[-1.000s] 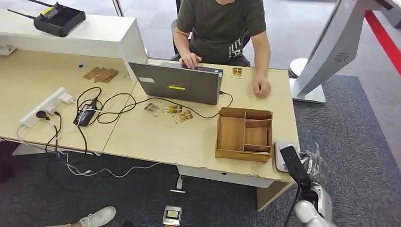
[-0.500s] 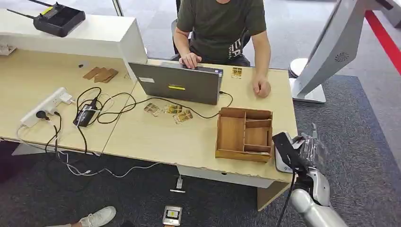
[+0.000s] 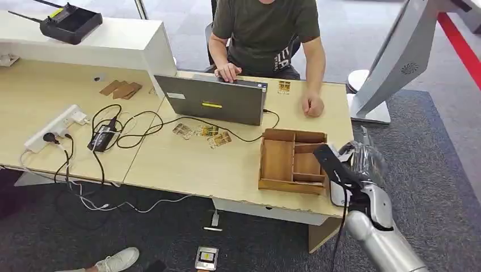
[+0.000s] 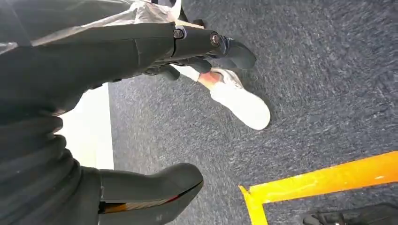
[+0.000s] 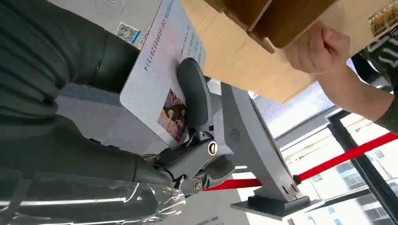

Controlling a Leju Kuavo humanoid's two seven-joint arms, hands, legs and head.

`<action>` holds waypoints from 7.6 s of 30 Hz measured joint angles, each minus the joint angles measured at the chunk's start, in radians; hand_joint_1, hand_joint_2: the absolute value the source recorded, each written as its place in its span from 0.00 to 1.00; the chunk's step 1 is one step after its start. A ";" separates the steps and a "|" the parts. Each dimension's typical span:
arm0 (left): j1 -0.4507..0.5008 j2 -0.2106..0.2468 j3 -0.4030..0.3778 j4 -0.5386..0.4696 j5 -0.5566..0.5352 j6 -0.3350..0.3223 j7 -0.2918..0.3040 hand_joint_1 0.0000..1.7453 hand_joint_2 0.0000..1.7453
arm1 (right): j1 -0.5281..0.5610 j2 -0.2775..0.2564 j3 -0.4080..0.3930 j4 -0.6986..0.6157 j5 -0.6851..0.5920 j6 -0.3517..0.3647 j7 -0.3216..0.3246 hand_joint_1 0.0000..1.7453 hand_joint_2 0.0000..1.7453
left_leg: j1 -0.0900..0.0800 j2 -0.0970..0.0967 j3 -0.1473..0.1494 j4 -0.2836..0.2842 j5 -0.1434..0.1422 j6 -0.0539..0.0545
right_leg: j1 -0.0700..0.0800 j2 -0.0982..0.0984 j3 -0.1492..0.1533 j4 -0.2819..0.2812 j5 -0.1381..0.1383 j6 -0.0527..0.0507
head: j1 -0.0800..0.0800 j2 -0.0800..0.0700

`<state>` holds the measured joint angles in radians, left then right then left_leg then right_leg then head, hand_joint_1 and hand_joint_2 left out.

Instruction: Pass the card to the sensor for recognition and then transmit it.

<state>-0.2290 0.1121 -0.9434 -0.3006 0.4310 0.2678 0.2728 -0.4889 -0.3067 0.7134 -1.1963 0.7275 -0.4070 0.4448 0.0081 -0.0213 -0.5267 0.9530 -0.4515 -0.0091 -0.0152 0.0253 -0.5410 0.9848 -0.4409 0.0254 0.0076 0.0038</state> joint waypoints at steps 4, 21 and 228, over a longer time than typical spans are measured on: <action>-0.006 -0.005 -0.006 -0.001 -0.012 -0.007 0.008 0.00 1.00 | -0.018 0.010 0.005 0.011 -0.003 0.013 0.007 1.00 1.00 | 0.000 0.000 0.000 0.000 0.000 0.000 | 0.000 0.000 0.000 0.000 0.000 0.000 | 0.000 0.000; -0.024 -0.013 -0.021 -0.001 -0.032 -0.027 0.017 0.00 1.00 | -0.042 0.016 0.005 0.012 -0.031 0.005 0.024 1.00 1.00 | 0.000 0.000 0.000 0.000 0.000 0.000 | 0.000 0.000 0.000 0.000 0.000 0.000 | 0.000 0.000; -0.022 -0.043 0.070 0.000 -0.180 -0.024 0.032 0.00 1.00 | -0.119 0.199 0.053 -0.043 0.269 0.228 0.015 1.00 1.00 | 0.000 0.000 -0.001 0.000 0.000 0.000 | 0.001 0.000 0.000 0.000 -0.001 0.000 | 0.000 0.000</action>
<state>-0.2509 0.0694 -0.8736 -0.3010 0.2514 0.2438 0.3044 -0.6084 -0.1076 0.7668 -1.2390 0.9960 -0.1785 0.4601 0.0085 -0.0212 -0.5272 0.9532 -0.4519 -0.0092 -0.0146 0.0253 -0.5415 0.9850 -0.4418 0.0256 0.0076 0.0038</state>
